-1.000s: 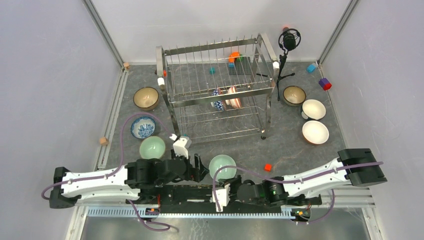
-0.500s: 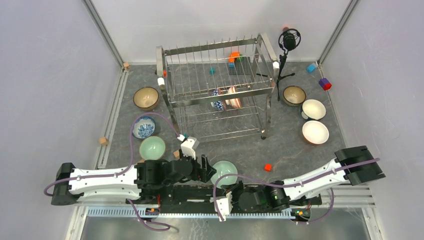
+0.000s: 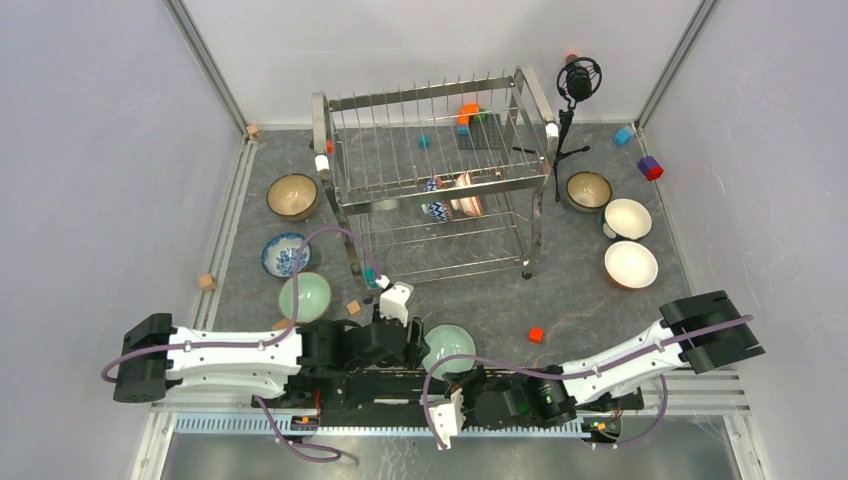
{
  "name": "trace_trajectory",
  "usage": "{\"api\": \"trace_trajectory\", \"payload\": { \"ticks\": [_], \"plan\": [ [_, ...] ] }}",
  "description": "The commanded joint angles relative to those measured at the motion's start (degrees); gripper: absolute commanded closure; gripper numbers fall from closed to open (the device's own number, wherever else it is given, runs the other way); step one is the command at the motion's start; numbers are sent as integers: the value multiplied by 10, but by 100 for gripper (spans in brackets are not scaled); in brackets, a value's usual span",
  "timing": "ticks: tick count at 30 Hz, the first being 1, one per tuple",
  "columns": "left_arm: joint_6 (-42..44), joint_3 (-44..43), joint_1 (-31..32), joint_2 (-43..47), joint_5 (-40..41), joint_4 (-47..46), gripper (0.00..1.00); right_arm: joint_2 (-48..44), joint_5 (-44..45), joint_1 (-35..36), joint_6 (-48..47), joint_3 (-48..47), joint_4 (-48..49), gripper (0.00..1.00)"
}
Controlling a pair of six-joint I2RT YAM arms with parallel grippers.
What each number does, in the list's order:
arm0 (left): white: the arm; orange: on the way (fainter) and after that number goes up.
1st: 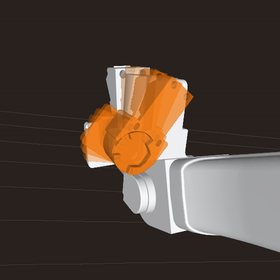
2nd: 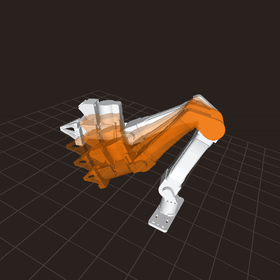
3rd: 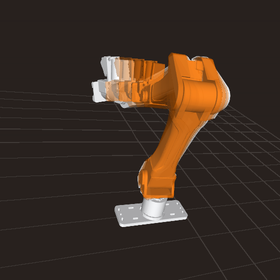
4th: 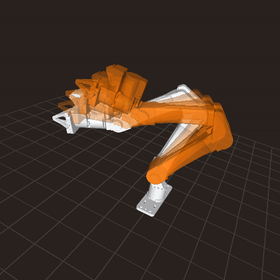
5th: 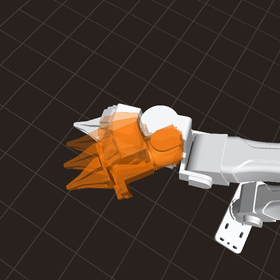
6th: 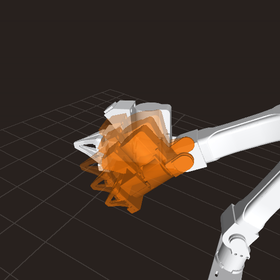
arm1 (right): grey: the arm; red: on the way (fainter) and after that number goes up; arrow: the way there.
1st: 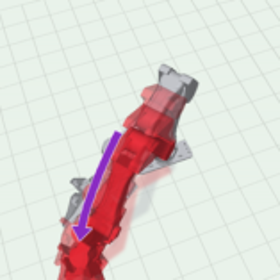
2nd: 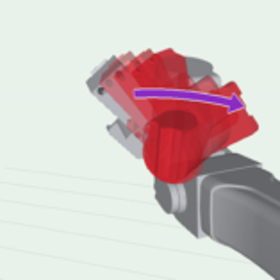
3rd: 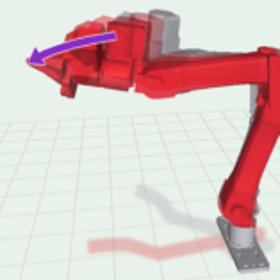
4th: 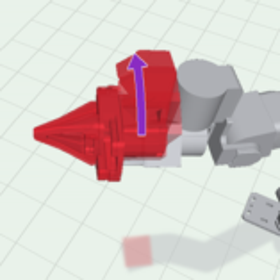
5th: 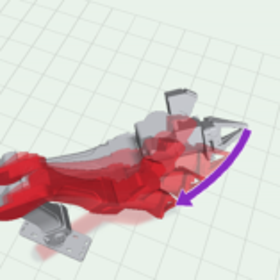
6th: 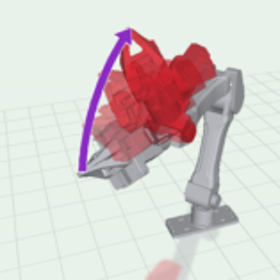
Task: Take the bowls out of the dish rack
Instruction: Place the bowl with the bowl.
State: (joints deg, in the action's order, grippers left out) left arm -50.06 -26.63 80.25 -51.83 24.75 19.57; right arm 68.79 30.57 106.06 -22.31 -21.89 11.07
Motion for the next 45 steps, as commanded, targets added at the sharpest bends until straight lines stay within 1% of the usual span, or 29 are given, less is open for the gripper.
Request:
{"api": "trace_trajectory", "payload": {
  "ticks": [1, 8, 10, 16, 20, 23, 25, 28, 29, 30, 31, 34, 36, 38, 40, 41, 44, 45],
  "plan": [
    [15, -10, 3, -30, 0, -33, 32, 0, 37, 10, -18, -2, 59, 100],
    [2, 5, 3, -33, -5, -72, 42, 10, 45, 16, -18, -2, 62, 100],
    [2, 1, 3, -37, -3, -67, 44, 18, 47, 17, -18, -7, 56, 100],
    [-7, -33, 3, -77, 6, -24, 59, 49, 47, 19, -21, -29, 44, 100],
    [-17, -40, 4, -97, 9, -12, 63, 62, 48, 19, -19, -39, 36, 100],
    [-20, -40, 5, -103, 12, -10, 69, 66, 51, 19, -13, -44, 33, 100],
    [-21, -41, 5, -106, 11, -9, 77, 70, 53, 19, -9, -47, 31, 100],
    [-23, -43, 7, -107, 11, -7, 95, 75, 62, 18, -3, -52, 30, 100],
    [-25, -41, 7, -105, 11, -5, 98, 76, 66, 18, -1, -53, 29, 100],
    [-27, -39, 7, -101, 10, -5, 98, 75, 69, 18, 3, -54, 29, 98],
    [-30, -36, 7, -96, 9, -5, 98, 74, 72, 18, 8, -54, 29, 90],
    [-42, -21, 7, -73, 16, 1, 98, 66, 80, 19, 25, -56, 31, 52],
    [-49, -14, 7, -57, 21, 7, 98, 55, 85, 18, 45, -58, 32, 35],
    [-54, -11, 7, -42, 29, 15, 98, 47, 84, 19, 73, -72, 19, 7],
    [-57, -11, 7, -26, 36, 23, 98, 35, 75, 18, 105, -88, 4, 2],
    [-57, -10, 7, -19, 40, 27, 98, 30, 76, 19, 122, -93, 1, 2],
    [-60, -12, 7, 1, 55, 44, 98, 0, 121, 18, 184, -104, -5, 2],
    [-61, -13, 7, 8, 59, 49, 98, -15, 141, 18, 218, -106, -9, 2]
  ]
}}
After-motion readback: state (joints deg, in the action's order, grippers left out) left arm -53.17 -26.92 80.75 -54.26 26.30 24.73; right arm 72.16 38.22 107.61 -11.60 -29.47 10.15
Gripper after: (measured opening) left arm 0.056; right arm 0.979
